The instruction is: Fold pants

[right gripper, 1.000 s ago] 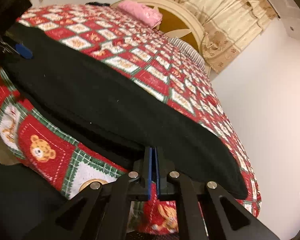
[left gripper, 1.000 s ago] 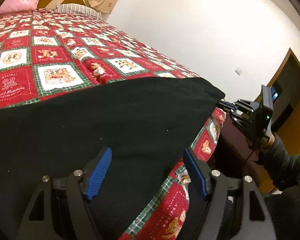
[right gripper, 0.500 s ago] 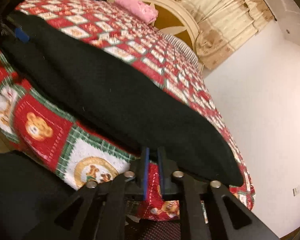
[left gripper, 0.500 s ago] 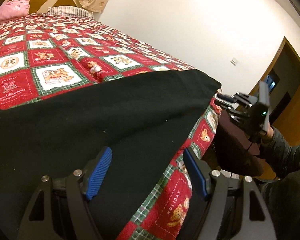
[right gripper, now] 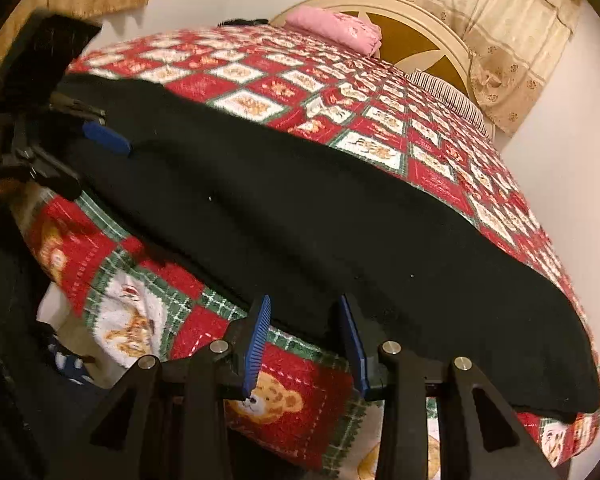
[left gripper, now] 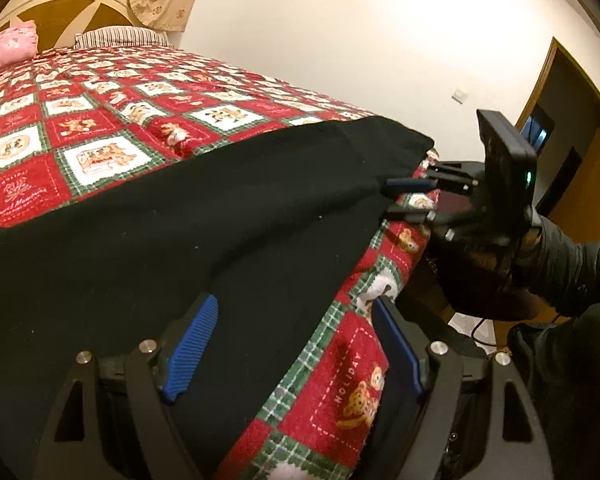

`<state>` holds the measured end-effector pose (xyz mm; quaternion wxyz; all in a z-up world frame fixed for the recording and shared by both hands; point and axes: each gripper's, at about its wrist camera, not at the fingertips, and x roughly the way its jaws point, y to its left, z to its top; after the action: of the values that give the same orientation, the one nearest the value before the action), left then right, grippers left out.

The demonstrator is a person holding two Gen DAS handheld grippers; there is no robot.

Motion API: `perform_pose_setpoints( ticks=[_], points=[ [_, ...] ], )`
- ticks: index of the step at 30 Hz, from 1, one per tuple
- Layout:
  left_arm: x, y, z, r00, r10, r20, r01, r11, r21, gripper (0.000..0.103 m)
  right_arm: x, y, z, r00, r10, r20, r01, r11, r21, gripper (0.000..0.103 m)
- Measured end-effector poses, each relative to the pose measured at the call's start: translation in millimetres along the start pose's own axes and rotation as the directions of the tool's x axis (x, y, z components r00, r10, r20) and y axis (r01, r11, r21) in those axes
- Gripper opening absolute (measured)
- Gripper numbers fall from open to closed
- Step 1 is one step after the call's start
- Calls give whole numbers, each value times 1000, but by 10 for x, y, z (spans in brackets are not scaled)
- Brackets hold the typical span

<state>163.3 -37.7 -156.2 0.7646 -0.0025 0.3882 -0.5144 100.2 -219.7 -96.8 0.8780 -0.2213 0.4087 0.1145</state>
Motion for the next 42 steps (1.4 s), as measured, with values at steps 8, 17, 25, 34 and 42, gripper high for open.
perform_pose_setpoints(
  ticks=[8,17,25,34,42],
  points=[
    [11,15,14,1000,-19,-1,19,1000,-11,84,-564,-1400,-181,988,-143,62,106,908,406,37],
    [10,21,5,1000,-14,0,14,1000,-11,84,-477,-3103,-709,991,-115,-72,125,568,813,37],
    [14,29,8,1000,-20,1,20,1000,-16,84,-246,-3186,-847,998,43,53,-67,496,866,11],
    [19,25,7,1000,-20,2,20,1000,-13,85,-517,-2956,-695,967,-251,-38,194,633,749,10],
    [16,32,4,1000,-22,6,22,1000,-15,85,-629,-2845,-913,956,-293,-25,220,655,723,39]
  ],
)
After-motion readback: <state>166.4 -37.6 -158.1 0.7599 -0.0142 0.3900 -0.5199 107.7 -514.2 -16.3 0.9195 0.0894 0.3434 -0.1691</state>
